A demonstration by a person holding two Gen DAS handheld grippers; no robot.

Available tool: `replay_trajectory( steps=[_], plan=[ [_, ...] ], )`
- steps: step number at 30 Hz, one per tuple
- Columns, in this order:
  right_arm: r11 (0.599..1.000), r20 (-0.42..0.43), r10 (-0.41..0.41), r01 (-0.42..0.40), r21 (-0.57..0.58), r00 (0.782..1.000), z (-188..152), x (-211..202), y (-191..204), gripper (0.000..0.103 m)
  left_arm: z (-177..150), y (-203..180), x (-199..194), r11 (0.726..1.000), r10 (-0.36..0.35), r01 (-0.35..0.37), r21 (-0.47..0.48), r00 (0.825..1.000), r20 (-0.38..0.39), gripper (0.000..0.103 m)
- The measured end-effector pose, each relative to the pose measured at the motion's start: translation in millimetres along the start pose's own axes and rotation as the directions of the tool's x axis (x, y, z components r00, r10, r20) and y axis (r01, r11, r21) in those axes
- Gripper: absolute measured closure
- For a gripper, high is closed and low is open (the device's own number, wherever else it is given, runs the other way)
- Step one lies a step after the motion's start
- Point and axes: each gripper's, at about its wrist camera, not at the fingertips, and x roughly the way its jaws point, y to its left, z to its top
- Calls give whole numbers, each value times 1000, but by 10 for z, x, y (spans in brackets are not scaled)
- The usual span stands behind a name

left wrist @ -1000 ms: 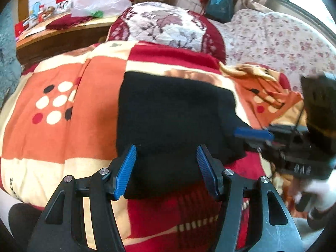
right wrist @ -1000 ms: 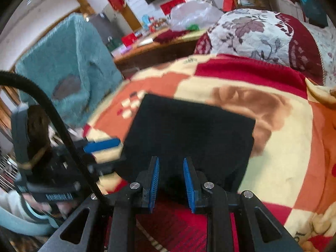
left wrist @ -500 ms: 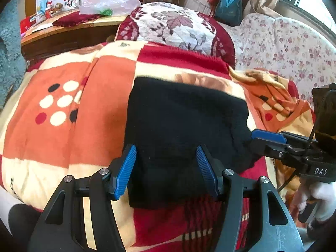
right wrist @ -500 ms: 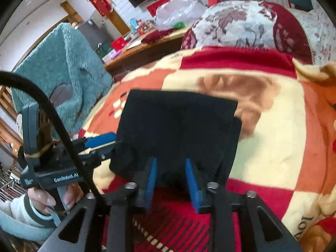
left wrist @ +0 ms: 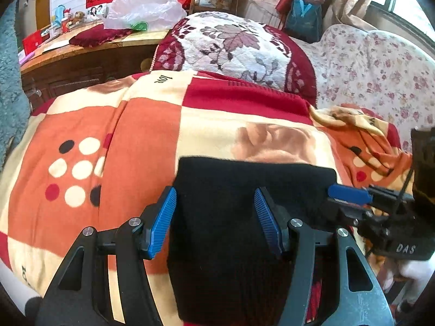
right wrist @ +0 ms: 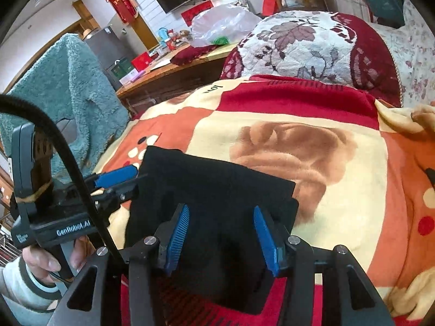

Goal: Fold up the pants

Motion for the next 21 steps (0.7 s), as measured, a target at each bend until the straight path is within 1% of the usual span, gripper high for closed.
replay_trajectory(
  steps=[5, 8, 11, 12, 14, 15, 17, 18, 20, 21],
  plan=[
    [999, -27, -9, 10, 33, 1000, -17, 170, -153, 54, 65, 88, 242, 1000, -12, 11, -25, 1000, -28, 44],
    [999, -31, 4, -2, 38, 1000, -44, 242, -212, 54, 80, 138, 355, 998, -28, 24, -59, 998, -56, 43],
    [998, -20, 22, -21, 56, 1000, -27, 144, -238, 54, 83, 176, 288, 996, -51, 46, -81, 997, -64, 43],
    [998, -14, 12, -11, 63, 1000, -40, 69, -264, 52, 74, 186, 222, 996, -50, 46, -76, 997, -59, 43],
    [997, -13, -14, 15, 76, 1000, -79, -24, -318, 47, 36, 230, 87, 997, -38, 35, -64, 998, -42, 43],
    [996, -10, -14, 15, 93, 1000, -127, -92, -385, 44, 20, 256, 48, 997, -34, 31, -66, 999, -38, 43],
    [991, -2, 12, -12, 130, 1000, -208, -153, -473, 40, -45, 368, -39, 995, -48, 45, -87, 998, -41, 43],
    [987, -2, 45, -44, 156, 999, -265, -152, -543, 37, -93, 433, -55, 992, -70, 64, -104, 996, -56, 42],
    [979, -17, 85, -81, 185, 996, -328, -92, -611, 36, -170, 515, -32, 988, -101, 89, -128, 991, -87, 42],
    [973, -27, 111, -103, 208, 993, -353, -34, -646, 36, -219, 559, -9, 983, -124, 110, -145, 988, -96, 39]
  ],
)
